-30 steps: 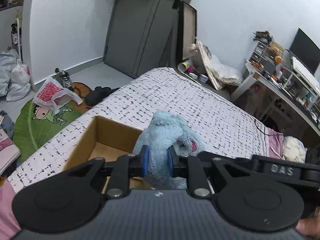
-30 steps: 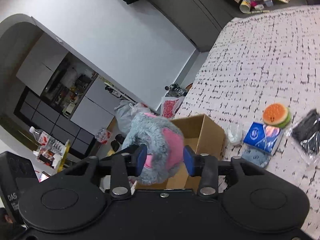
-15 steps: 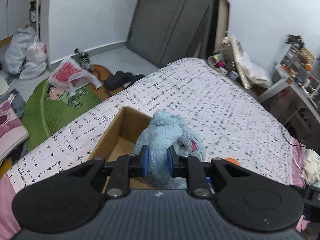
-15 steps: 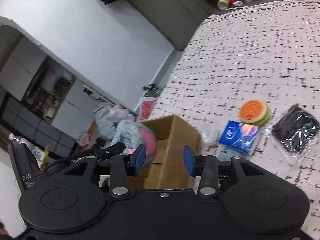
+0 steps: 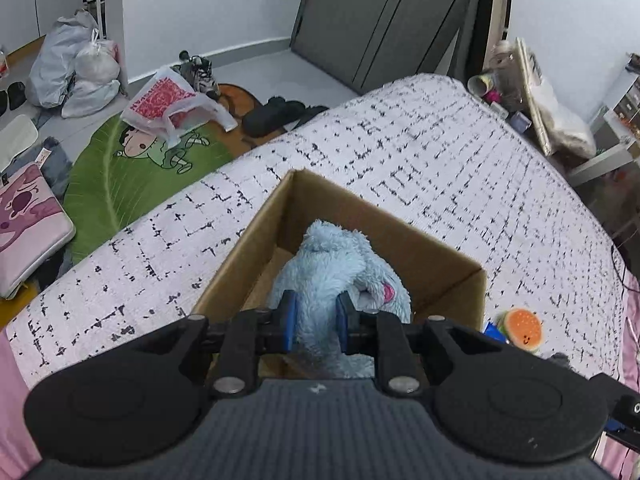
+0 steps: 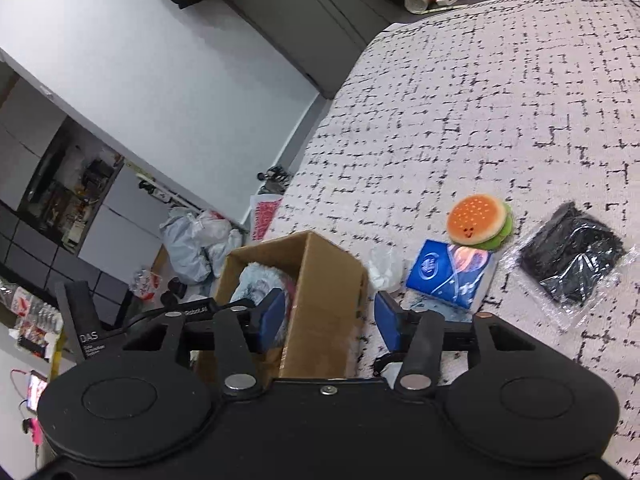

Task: Organize soft objects
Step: 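Open the left tool to drop the plush into the box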

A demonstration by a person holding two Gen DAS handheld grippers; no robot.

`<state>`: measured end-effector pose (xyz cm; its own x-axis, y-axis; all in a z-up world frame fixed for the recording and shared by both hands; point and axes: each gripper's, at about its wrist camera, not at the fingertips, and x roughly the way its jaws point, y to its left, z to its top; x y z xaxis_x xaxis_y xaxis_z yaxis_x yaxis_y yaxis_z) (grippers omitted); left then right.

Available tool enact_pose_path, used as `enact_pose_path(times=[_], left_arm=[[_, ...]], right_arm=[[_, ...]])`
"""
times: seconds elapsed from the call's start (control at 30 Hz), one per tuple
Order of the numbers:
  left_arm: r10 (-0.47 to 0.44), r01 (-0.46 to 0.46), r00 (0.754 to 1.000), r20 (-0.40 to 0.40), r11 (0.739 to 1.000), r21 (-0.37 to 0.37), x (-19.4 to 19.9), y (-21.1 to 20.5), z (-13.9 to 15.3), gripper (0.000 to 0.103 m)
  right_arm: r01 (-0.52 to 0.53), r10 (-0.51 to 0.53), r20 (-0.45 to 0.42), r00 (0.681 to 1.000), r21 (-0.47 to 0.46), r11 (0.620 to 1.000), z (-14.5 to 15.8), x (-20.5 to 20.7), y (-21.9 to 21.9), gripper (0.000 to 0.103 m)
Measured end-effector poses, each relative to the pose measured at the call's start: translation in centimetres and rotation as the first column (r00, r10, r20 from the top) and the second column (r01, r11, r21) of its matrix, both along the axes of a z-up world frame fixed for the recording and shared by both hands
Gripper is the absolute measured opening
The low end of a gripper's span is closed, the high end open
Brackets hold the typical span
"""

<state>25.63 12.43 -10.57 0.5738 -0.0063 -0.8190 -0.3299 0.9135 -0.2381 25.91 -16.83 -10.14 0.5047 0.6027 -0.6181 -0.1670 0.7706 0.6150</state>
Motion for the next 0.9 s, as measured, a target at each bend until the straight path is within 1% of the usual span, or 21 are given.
enact_pose_path(times=[0.1, 0.17, 0.23, 0.3, 0.37, 0.47, 0.53, 0.63, 0.7, 0.9], left_arm=[[-0.017, 0.017, 1.000, -0.004, 0.998, 0.053, 0.2, -0.7, 0.3, 0.023], [-0.021, 0.021, 1.000, -0.004, 0.996, 0.081, 0.2, -1.1, 0.7, 0.029], [-0.023, 0.024, 1.000, -0.014, 0.996, 0.089, 0.2, -1.3, 1.0, 0.040], [-0.021, 0.022, 1.000, -0.011, 0.995, 0.097, 0.0, -1.4, 1.5, 0.046], [-0.023, 0.023, 1.000, -0.005, 0.993, 0.115, -0.1, -1.8, 2.0, 0.051], [-0.033, 0.032, 0.999, 0.007, 0.990, 0.136, -0.5, -2.5, 3.0, 0.057], [-0.043, 0.040, 0.999, 0.019, 0.988, 0.149, -0.9, -3.1, 3.6, 0.070], [-0.055, 0.047, 0.997, 0.048, 0.986, 0.161, -1.6, -3.9, 4.6, 0.083], [-0.067, 0.058, 0.996, 0.051, 0.985, 0.160, -2.0, -4.4, 5.1, 0.085], [-0.091, 0.082, 0.995, 0.051, 0.985, 0.155, -3.2, -5.9, 6.4, 0.086]], right_arm=[[0.013, -0.014, -0.021, 1.000, -0.027, 1.000, -0.5, 0.3, -0.2, 0.054], [0.019, -0.020, -0.030, 0.999, -0.032, 0.999, -0.7, 0.4, -0.3, 0.055], [0.026, -0.027, -0.032, 0.999, -0.037, 0.999, -0.7, 0.4, -0.4, 0.060], [0.028, -0.029, -0.019, 0.999, -0.047, 0.998, -0.4, 0.2, -0.6, 0.067], [0.040, -0.041, -0.017, 0.999, -0.067, 0.997, -0.2, 0.2, -0.8, 0.071], [0.042, -0.045, -0.037, 0.998, -0.074, 0.996, -0.2, 0.1, -1.2, 0.072], [0.034, -0.038, -0.047, 0.998, -0.072, 0.997, -0.1, -0.1, -1.5, 0.076], [0.022, -0.026, -0.045, 0.999, -0.095, 0.995, 0.3, -0.5, -1.6, 0.081], [0.023, -0.028, -0.047, 0.998, -0.106, 0.994, 0.4, -0.7, -2.0, 0.086], [0.058, -0.065, -0.073, 0.995, -0.100, 0.993, 0.5, -1.1, -3.7, 0.087]])
